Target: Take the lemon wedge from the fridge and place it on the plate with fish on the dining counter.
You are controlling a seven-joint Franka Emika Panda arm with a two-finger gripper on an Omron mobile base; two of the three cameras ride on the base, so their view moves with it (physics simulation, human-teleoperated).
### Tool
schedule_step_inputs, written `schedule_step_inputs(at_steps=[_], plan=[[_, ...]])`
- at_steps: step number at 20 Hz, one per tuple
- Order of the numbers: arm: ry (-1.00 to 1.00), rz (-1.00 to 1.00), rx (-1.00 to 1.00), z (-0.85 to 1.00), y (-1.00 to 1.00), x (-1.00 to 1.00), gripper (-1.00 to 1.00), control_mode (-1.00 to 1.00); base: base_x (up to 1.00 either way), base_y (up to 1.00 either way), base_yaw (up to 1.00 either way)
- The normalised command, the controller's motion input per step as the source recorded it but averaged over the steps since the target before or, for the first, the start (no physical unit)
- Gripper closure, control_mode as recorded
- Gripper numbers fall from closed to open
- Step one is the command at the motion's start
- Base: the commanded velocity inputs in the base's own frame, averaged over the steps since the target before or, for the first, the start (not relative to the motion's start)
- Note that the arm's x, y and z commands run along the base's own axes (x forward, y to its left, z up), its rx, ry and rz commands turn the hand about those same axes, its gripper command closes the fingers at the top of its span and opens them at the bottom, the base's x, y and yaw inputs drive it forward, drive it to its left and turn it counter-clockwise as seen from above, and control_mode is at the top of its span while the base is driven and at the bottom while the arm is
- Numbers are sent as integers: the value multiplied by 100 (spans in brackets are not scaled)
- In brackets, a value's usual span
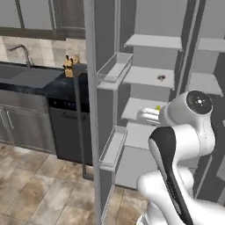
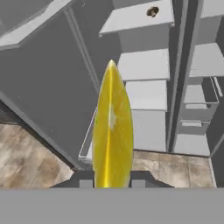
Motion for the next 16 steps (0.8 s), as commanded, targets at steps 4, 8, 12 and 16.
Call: schedule_step_inputs(at_steps=[4, 8, 12, 16], plan=[[0, 0, 0, 0, 0, 0, 100, 100, -35, 0, 88], [0, 0, 0, 0, 0, 0, 100, 100, -38, 0, 86], [0, 0, 0, 0, 0, 0, 100, 100, -41, 0, 84], [0, 0, 0, 0, 0, 0, 100, 100, -24, 0, 88]])
